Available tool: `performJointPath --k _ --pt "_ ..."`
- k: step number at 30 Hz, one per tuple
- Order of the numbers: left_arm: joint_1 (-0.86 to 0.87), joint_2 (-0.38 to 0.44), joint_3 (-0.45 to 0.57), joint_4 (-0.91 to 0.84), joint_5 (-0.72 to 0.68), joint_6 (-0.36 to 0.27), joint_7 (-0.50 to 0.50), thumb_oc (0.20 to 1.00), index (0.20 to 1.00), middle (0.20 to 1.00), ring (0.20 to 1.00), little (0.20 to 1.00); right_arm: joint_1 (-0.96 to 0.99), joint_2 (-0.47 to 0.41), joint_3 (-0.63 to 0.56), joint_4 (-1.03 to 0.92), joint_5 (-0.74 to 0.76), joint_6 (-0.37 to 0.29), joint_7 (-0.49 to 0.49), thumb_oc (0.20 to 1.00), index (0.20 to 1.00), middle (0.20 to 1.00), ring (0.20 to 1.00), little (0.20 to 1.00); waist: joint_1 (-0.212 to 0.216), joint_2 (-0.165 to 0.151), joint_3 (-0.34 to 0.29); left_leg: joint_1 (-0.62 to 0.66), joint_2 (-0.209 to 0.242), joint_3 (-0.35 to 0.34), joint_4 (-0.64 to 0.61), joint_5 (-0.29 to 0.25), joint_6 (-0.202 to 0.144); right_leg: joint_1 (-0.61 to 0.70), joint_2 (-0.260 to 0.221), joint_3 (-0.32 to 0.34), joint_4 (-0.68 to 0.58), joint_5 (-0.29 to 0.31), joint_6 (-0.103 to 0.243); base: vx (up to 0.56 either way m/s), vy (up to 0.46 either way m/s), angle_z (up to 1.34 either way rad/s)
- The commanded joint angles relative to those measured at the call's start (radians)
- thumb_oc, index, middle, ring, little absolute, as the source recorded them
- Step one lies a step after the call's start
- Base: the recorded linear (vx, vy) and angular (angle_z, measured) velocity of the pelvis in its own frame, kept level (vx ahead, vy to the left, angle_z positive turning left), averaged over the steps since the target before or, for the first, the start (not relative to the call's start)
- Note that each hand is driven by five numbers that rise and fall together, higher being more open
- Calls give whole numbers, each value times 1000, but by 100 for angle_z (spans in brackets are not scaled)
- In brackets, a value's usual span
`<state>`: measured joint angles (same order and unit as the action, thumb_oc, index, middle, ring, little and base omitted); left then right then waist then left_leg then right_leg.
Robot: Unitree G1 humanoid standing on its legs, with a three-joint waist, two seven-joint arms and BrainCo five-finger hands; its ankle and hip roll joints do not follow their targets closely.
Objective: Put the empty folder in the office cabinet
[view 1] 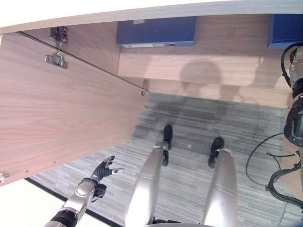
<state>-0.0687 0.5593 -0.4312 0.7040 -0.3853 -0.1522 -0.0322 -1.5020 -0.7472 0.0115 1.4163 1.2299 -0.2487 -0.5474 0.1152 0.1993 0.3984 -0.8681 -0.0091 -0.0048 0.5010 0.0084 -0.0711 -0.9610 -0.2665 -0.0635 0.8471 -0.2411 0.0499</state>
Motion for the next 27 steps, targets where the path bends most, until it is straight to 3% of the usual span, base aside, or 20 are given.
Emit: performJointPath --k 1,4,5,6,7,27 --pt "39 26 17 76 -17 3 13 1000 1000 1000 1000 1000 23 -120 46 -36 -7 -47 20 200 200 200 200 200 -17 24 -35 75 50 -17 12 -187 -25 95 81 34 -28 -124 37 0 0 0" --pt "38 24 20 86 -15 5 14 1000 1000 1000 1000 1000 23 -118 46 -29 -7 -42 23 200 200 200 200 200 -17 22 -34 77 49 -18 9 -186 -25 99 82 32 -33 -124 38 0 0 0" --pt "37 24 20 93 -12 6 16 1000 1000 1000 1000 1000 23 -119 50 -25 -9 -37 23 253 253 253 253 253 -16 20 -34 77 49 -18 9 -186 -25 100 82 31 -34 -123 38 0 0 0" --pt "33 22 20 97 -12 5 18 1000 1000 1000 1000 1000 24 -117 51 -13 -4 -29 28 708 708 708 708 708 -17 21 -32 76 49 -17 9 -185 -25 99 81 30 -34 -122 38 0 0 0" --pt "33 20 20 98 -15 6 17 1000 1000 1000 1000 1000 25 -116 49 -9 0 -25 31 1000 1000 1000 1000 1000 -17 21 -32 76 49 -18 8 -185 -24 99 82 31 -34 -122 37 0 0 0" --pt "18 28 34 130 -16 32 5 1000 1000 1000 1000 1000 34 -130 63 96 11 85 62 1000 1000 1000 1000 1000 -15 4 -31 90 50 -23 -18 -176 -23 119 87 22 -54 -116 38 4 -4 -2"
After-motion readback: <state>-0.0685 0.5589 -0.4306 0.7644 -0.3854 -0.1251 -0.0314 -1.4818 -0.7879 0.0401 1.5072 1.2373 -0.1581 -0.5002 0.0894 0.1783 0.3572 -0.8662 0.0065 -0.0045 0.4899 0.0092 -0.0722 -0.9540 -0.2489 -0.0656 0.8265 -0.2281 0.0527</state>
